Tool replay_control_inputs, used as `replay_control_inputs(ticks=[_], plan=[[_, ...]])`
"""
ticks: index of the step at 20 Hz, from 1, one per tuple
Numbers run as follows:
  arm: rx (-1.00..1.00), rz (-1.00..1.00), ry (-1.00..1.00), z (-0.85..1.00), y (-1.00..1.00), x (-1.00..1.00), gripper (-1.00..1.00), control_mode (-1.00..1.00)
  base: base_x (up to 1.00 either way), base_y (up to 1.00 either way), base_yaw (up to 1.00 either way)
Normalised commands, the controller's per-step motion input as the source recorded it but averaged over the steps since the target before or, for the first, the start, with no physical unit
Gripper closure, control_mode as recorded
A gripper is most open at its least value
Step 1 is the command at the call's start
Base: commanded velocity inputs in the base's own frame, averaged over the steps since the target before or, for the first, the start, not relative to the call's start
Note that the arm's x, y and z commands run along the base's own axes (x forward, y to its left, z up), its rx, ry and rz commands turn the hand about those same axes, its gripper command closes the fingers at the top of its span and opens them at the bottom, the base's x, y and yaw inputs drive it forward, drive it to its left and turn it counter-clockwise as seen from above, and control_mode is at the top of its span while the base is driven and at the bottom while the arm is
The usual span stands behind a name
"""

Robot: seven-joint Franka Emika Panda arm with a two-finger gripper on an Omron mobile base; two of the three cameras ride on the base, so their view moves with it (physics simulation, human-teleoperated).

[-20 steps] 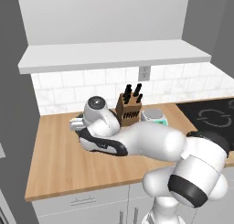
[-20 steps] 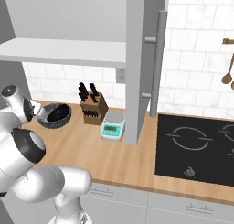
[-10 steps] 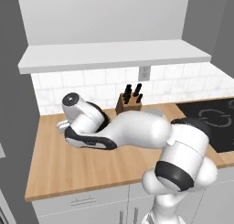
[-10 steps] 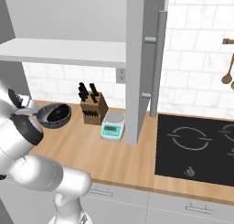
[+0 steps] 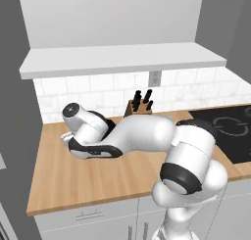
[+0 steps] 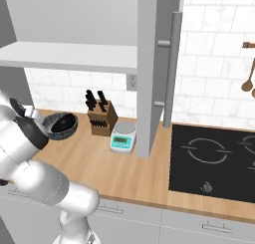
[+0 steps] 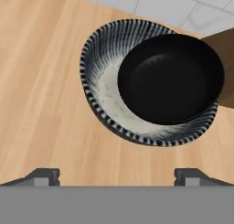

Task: Pick up the bowls on the counter and stack them on top of one another in the open cabinet. Place the smaller bowl on top of the larger bowl.

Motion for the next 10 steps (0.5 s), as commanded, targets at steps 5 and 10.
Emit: replay_control_inputs(ticks=[5,10], plan=[[-0.11,0.01,0.03,-0.16,0.0,0.3,-1.0,-1.0,0.0,0.0,0.0],[-0.09,0.01,0.03,-0.18,0.0,0.29,-1.0,-1.0,0.0,0.0,0.0]])
